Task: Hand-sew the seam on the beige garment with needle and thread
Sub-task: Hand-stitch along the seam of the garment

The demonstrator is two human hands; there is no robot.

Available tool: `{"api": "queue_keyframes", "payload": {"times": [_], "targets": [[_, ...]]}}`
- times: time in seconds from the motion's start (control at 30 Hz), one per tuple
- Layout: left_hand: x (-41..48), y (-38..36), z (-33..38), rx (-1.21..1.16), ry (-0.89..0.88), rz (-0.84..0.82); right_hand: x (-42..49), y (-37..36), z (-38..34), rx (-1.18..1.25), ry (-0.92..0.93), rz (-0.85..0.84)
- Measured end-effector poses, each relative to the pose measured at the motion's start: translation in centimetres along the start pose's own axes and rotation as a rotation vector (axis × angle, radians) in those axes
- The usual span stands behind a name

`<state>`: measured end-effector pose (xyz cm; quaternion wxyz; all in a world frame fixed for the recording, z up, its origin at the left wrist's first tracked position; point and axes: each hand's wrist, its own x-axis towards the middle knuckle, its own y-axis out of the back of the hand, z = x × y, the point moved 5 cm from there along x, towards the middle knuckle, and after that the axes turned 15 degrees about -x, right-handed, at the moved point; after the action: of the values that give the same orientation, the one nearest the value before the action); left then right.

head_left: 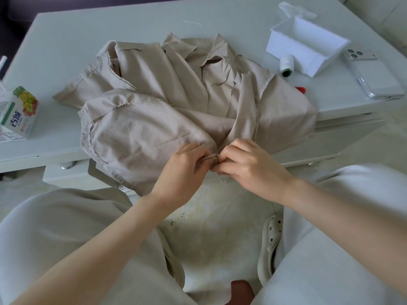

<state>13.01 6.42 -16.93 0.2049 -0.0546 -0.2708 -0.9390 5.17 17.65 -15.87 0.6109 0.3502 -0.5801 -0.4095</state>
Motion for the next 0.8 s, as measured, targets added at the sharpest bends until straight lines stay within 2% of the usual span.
{"api": "queue_keyframes", "payload": {"times": [0.1, 0.63, 0.8], "targets": [[0.0, 0.0, -0.3, 0.011, 0.013, -0.008, -0.2, 0.2, -0.2, 0.075, 0.007, 0.025], [-0.3, -0.3, -0.2, 0.095, 0.010, -0.015, -1.3, -0.1, -0.8, 0.316, 0.018, -0.139], [0.4, 0.5, -0.8, 0.087, 0.051, 0.065, -1.7, -0.2, -1.2, 0.320, 0.037, -0.153]]}}
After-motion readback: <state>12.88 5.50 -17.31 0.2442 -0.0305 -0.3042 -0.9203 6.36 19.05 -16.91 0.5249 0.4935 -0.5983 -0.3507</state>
